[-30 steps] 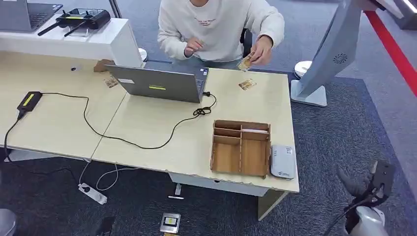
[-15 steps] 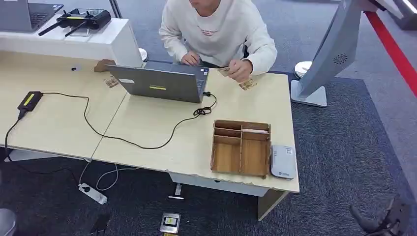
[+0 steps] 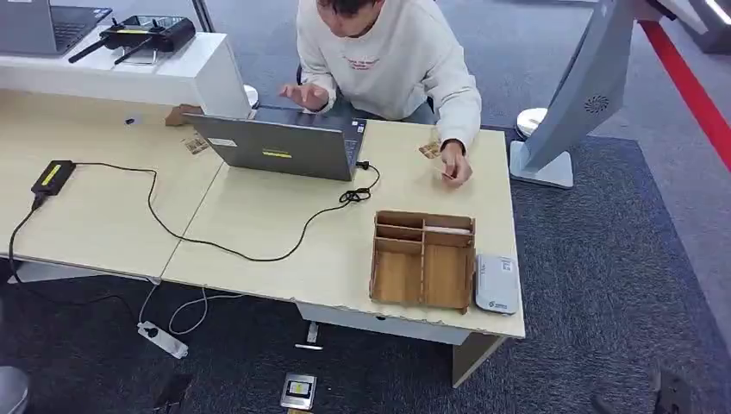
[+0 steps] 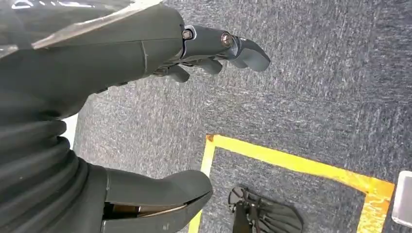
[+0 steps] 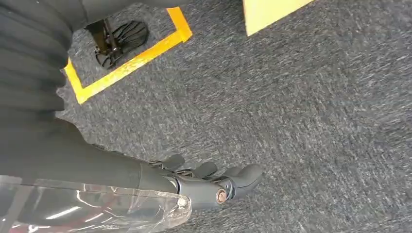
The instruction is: Pass the card to the sensor for recognition and then transmit it.
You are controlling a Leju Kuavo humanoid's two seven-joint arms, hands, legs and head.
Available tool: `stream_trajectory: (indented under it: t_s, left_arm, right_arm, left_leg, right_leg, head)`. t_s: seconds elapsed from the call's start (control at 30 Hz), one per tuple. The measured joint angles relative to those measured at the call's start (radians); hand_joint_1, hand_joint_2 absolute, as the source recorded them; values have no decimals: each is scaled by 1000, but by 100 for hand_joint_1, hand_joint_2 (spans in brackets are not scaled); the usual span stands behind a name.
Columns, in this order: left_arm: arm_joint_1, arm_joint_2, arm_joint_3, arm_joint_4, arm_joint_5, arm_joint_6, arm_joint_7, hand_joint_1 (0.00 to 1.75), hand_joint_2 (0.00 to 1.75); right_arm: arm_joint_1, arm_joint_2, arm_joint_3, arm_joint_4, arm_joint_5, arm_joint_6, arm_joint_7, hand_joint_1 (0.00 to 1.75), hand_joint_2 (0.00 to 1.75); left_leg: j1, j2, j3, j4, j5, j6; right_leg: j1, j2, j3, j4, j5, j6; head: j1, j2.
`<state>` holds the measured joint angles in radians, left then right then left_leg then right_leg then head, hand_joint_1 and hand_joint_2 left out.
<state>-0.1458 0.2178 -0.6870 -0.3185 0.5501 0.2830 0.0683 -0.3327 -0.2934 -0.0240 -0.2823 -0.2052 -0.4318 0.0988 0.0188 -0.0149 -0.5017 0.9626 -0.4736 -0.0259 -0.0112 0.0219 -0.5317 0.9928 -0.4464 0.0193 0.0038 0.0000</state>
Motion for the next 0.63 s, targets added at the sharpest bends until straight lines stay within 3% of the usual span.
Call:
stream_trajectory:
  t_s: [0.13,0.63]
  left_arm:
    - [0,8,-9,-4,-6,-12,0,0,175]
    - [5,51,-57,-57,-17,-29,22,0,175]
  right_arm:
    - [5,0,10,8,45,24,47,0,175]
    - [46,8,101,15,172,69,101,0,175]
  left_leg:
    - [0,0,0,0,0,0]
    - [0,0,0,0,0,0]
  right_leg:
    - [0,0,0,0,0,0]
    - [0,0,0,0,0,0]
  head:
    - [0,0]
    - [0,0]
